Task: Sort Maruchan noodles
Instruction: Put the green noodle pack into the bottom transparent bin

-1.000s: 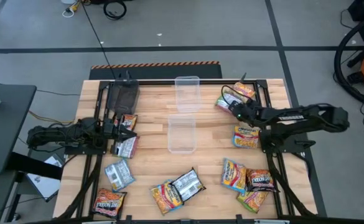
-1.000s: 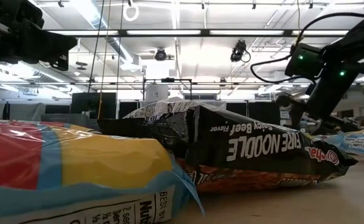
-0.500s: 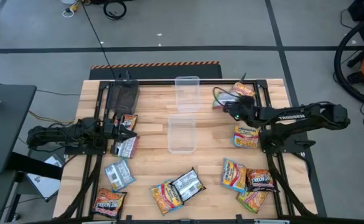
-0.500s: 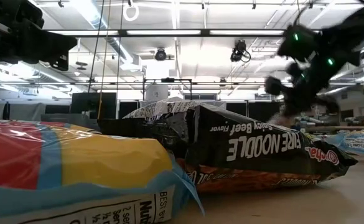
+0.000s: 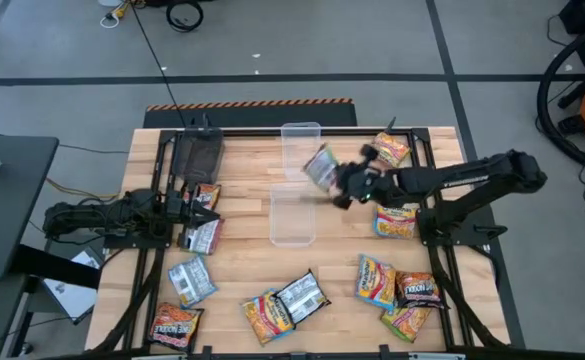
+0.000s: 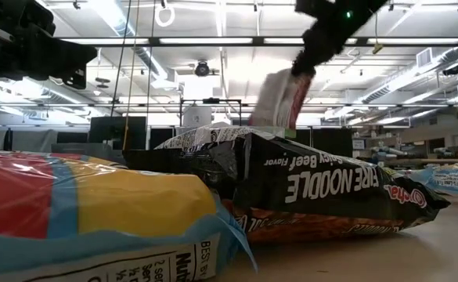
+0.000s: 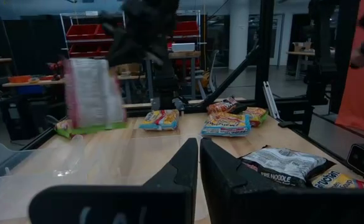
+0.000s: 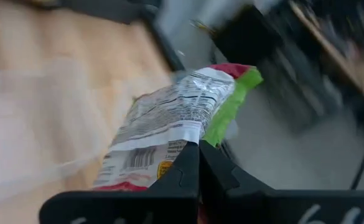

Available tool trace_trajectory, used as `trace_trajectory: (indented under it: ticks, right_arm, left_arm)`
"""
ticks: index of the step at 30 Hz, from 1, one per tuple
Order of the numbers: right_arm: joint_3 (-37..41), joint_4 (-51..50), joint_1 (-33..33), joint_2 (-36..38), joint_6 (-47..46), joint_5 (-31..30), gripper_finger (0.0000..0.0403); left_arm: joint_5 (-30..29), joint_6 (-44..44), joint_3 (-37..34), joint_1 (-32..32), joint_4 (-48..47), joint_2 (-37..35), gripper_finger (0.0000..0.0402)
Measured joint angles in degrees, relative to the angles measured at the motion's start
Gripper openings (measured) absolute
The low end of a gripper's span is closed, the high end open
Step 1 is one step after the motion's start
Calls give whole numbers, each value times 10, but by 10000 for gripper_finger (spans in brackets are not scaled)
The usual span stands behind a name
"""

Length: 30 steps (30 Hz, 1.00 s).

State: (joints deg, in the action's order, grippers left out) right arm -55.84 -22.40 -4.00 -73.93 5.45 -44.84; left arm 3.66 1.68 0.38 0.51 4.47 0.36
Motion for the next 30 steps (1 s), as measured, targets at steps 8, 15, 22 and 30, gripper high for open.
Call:
trace_trajectory:
  ticks: [8,15,22,30]
  right_arm:
    - [-69,33,-47,-106,141,27,4]
    - [-71,186,-44,-162,278,26,4]
    - [-71,205,-17,-210,325,42,4]
    - [-71,257,-5,-256,419,23,5]
  left_arm:
    - [0,0,0,0,0,0,25]
    - [0,0,0,0,0,0,25]
    - [0,0,0,0,0,0,25]
    - [0,0,0,0,0,0,25]
